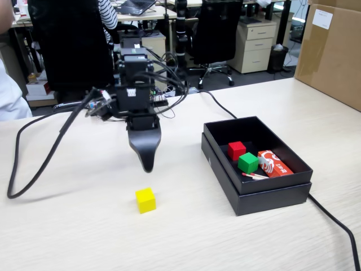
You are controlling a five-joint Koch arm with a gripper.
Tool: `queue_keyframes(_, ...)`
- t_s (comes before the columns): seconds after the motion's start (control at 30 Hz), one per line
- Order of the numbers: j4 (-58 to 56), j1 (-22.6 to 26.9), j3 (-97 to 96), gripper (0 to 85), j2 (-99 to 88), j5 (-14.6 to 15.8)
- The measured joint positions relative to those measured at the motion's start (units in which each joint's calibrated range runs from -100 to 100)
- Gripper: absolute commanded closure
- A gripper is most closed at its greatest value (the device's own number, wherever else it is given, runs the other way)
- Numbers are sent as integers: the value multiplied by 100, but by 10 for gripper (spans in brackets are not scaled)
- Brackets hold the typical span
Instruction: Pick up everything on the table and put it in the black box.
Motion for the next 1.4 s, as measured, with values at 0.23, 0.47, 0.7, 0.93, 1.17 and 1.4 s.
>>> queue_keyframes(0.23, 0, -88, 876, 378, 1191, -98)
queue_keyframes(0.47, 0, -137, 1652, 379, 2123, -200)
queue_keyframes(0.7, 0, -117, 1734, 411, 2576, -225)
queue_keyframes(0.93, 0, -132, 1926, 791, 2796, -274)
queue_keyframes(1.17, 0, -147, 1981, 846, 2783, -274)
queue_keyframes(1.4, 8, 15, 1004, 846, 1256, -195)
